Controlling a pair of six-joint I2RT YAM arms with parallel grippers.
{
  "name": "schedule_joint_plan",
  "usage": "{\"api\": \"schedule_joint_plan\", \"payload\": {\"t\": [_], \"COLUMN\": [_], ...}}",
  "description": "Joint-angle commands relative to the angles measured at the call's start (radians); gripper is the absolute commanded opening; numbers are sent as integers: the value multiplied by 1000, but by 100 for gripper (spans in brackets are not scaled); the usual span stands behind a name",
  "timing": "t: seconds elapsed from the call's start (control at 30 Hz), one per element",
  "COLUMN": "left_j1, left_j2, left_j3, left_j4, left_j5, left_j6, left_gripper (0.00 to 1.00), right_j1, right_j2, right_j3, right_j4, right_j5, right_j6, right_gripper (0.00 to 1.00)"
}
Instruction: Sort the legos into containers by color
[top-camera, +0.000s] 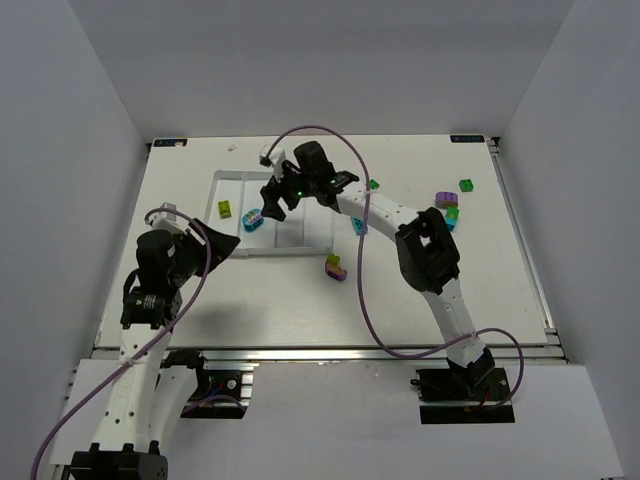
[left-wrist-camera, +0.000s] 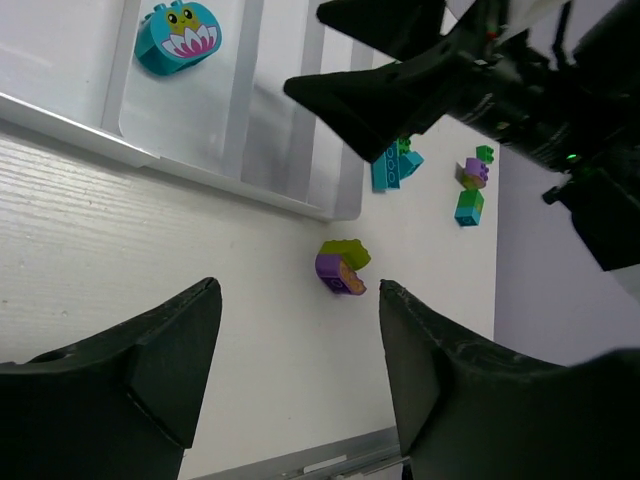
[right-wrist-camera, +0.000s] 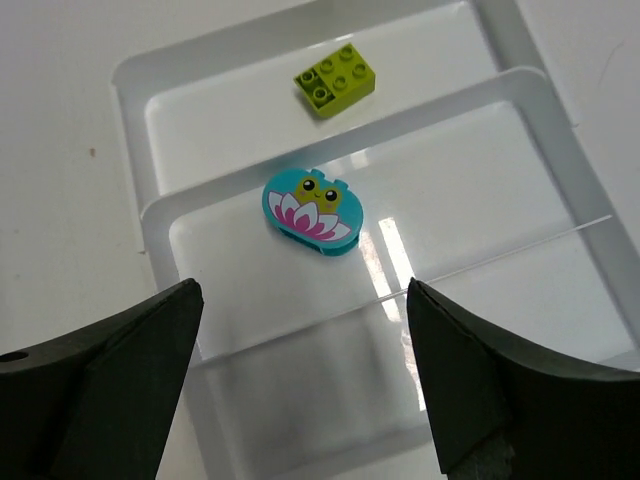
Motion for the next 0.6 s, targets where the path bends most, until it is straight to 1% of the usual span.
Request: {"api": "schedule_joint_plan", "payload": {"t": [0.0,0.03,0.07,0.1,0.13,0.17,0.2,0.23,0.27,0.3,0.33,0.37,0.4,0.43,0.47,0.5,0.57], "left_j1": [-4,-6,-17,-29,-44,-101,-144,-193,-307,-370,-427,-536,-584,-621,-683,-710,-754], "left_j2": [17,28,34,40,57,70,83,103,160,195,238,334,387,440,491,587,672], "left_j3": [10,8,5,4,-7,-12,-13,-15,-9,-1,14,60,91,125,157,224,284], "left_j4": [44,64,76,90,125,142,160,193,213,230,248,245,236,205,190,172,129], "left_j5": [44,69,83,90,95,86,63,35,-30,-67,-106,-183,-221,-254,-279,-337,-373], "left_j6": [-13,-17,-26,-34,-45,-63,-71,-80,-86,-95,-94,-83,-76,-66,-56,-30,6], "left_gripper": [68,63,51,44,38,33,29,26,26,26,33,39,46,60,65,68,73], "right_j1": [-32,-47,-65,-105,-125,-148,-191,-211,-234,-280,-300,-322,-360,-380,-403,-446,-486], "right_j2": [-121,-150,-185,-258,-296,-331,-396,-428,-460,-525,-561,-639,-684,-725,-773,-864,-947], "right_j3": [26,-22,-55,-92,-176,-216,-255,-293,-377,-420,-466,-564,-614,-666,-719,-819,-902], "right_j4": [-15,-21,-28,-41,-73,-93,-122,-151,-206,-235,-266,-312,-329,-341,-348,-361,-386], "right_j5": [-77,-129,-167,-209,-270,-290,-306,-323,-344,-347,-346,-343,-341,-334,-335,-337,-346], "right_j6": [-15,-12,-30,-46,-61,-75,-95,-102,-109,-118,-148,-170,-193,-228,-247,-265,-351], "right_gripper": [85,73,63,49,24,14,8,9,14,22,41,47,52,61,63,65,67]}}
